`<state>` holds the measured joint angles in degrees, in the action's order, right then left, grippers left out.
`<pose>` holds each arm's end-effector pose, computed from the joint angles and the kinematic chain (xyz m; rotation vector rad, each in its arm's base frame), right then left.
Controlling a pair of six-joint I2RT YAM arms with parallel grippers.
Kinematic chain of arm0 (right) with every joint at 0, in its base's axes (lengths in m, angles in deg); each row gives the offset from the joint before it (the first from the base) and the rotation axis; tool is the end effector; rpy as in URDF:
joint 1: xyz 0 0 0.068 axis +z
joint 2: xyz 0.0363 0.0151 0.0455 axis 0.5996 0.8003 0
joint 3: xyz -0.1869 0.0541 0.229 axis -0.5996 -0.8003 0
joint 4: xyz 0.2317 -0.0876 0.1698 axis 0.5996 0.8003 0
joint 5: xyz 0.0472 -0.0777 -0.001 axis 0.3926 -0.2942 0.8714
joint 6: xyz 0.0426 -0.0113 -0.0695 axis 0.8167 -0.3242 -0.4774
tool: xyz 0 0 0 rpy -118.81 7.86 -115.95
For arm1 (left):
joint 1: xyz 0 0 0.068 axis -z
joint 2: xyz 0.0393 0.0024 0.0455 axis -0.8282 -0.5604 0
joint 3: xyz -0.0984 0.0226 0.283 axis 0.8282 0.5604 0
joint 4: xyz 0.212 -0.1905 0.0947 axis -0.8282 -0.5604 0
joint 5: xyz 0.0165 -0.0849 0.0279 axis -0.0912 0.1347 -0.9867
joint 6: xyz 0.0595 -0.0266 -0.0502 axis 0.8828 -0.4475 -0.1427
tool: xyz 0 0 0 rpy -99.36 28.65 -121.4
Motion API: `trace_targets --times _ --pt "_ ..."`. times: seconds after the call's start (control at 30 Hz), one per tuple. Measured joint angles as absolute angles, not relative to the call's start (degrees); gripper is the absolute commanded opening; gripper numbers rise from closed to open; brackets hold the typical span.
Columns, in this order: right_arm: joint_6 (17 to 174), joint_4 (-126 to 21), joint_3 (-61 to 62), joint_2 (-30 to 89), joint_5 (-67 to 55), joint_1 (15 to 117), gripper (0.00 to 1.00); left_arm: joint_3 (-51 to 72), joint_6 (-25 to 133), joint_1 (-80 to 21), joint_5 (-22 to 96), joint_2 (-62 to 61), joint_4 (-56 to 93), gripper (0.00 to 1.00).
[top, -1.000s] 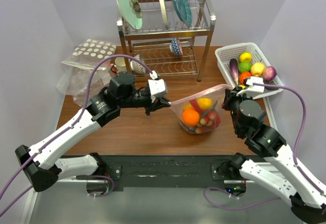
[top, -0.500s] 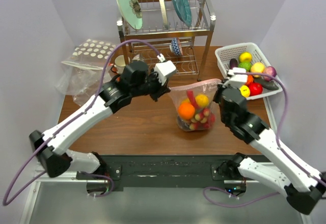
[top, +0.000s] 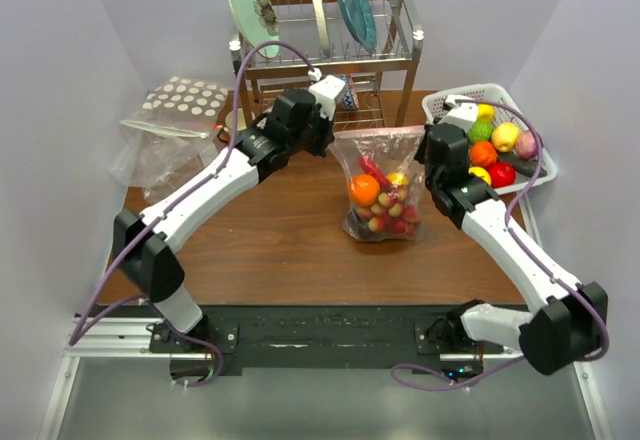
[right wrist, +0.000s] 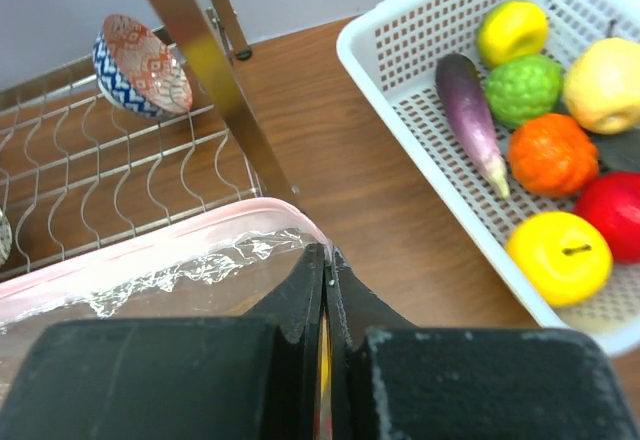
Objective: Place the food in the zip-top bag and seal the zipper
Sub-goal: Place the zipper food storage bag at the center of the board, then reset both arms
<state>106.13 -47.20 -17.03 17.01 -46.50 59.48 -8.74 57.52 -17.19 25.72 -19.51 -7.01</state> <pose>0.3232 0.0923 0.3558 0.3180 1.7787 -0.0370 0.3641 -0.2872 0.3799 0.5171 2.0092 -0.4533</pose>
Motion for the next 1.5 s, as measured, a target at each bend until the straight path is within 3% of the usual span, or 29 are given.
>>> trace_targets --times 0.3,0.43,0.47,0.53,0.7,0.9,1.1,1.27,1.5 --pt "108.6 -51.8 -7.2 31.5 -37.8 52.1 0.0 -20.7 56.1 -22.5 25.1 -33.6 -2.0 0.0" --pt "109.8 -52.8 -2.1 37.7 -35.3 50.4 0.34 -23.6 55.6 -24.3 26.4 -37.1 -1.1 0.53" --pt "109.9 -52.6 -0.6 39.1 -34.8 49.9 0.42 -24.2 55.4 -24.4 26.6 -37.6 -1.3 0.59" --pt "110.0 -51.7 2.8 41.8 -34.0 48.9 0.47 -25.0 55.1 -25.0 26.7 -38.5 -2.0 0.66" --pt "109.9 -50.1 5.4 42.1 -31.6 47.8 0.58 -24.9 54.6 -25.7 28.5 -38.5 -1.9 0.68" --pt "109.9 -49.7 0.6 33.4 -29.3 48.0 0.7 -16.7 54.1 -26.6 30.9 -32.2 1.0 0.69" --pt "109.7 -48.5 -4.3 20.9 -28.1 48.0 0.98 -5.7 52.1 -27.8 32.5 -19.0 4.9 0.7" --pt "109.4 -44.1 -7.3 12.8 -25.8 48.0 0.99 0.9 49.8 -27.8 34.3 -9.3 7.0 0.72" --pt "110.1 -36.0 -12.7 5.2 -23.6 48.0 0.99 8.2 49.8 -27.8 34.7 1.4 4.9 0.83"
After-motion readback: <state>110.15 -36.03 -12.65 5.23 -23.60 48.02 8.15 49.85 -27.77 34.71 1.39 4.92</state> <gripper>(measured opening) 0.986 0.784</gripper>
